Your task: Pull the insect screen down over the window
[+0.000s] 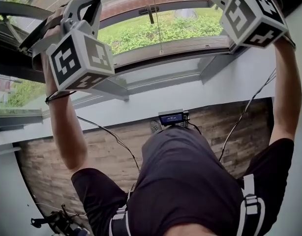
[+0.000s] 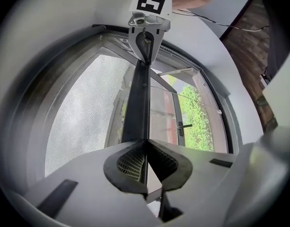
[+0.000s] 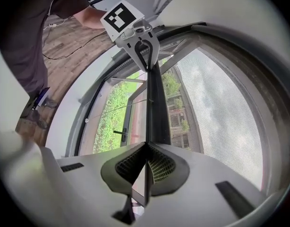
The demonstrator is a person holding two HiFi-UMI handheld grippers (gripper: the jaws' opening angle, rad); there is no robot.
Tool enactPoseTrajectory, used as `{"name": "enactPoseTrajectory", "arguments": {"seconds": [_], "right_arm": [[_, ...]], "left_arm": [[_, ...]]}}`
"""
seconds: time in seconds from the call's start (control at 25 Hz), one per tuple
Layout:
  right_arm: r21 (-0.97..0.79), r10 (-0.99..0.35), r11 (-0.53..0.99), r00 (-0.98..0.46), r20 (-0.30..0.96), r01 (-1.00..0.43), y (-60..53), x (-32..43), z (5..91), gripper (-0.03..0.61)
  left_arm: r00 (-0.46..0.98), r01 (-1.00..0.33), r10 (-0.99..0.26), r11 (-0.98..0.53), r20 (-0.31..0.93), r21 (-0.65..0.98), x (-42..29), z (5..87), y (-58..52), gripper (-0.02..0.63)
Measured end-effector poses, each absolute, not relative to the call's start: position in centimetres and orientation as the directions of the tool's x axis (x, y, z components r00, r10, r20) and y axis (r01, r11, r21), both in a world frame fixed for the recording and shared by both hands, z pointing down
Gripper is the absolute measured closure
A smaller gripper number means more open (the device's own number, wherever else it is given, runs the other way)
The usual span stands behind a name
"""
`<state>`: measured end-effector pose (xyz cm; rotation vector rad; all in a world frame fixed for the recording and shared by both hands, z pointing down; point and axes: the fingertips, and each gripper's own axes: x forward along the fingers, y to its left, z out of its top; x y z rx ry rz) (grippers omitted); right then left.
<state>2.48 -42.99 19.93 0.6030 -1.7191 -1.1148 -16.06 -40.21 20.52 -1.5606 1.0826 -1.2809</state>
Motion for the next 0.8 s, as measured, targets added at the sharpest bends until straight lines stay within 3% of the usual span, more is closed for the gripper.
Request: {"name": "enactPoseTrajectory", "arguments": {"seconds": [0.8], "right_arm": [[0.780, -0.699, 0.614, -0.377, 0.607, 0.119, -43.3, 2.4, 32.6, 0.558]], "left_arm": [[0.143, -0.158, -0.870, -0.492, 0.473, -0.856, -16.0, 33.4, -40.5, 0.592]]}}
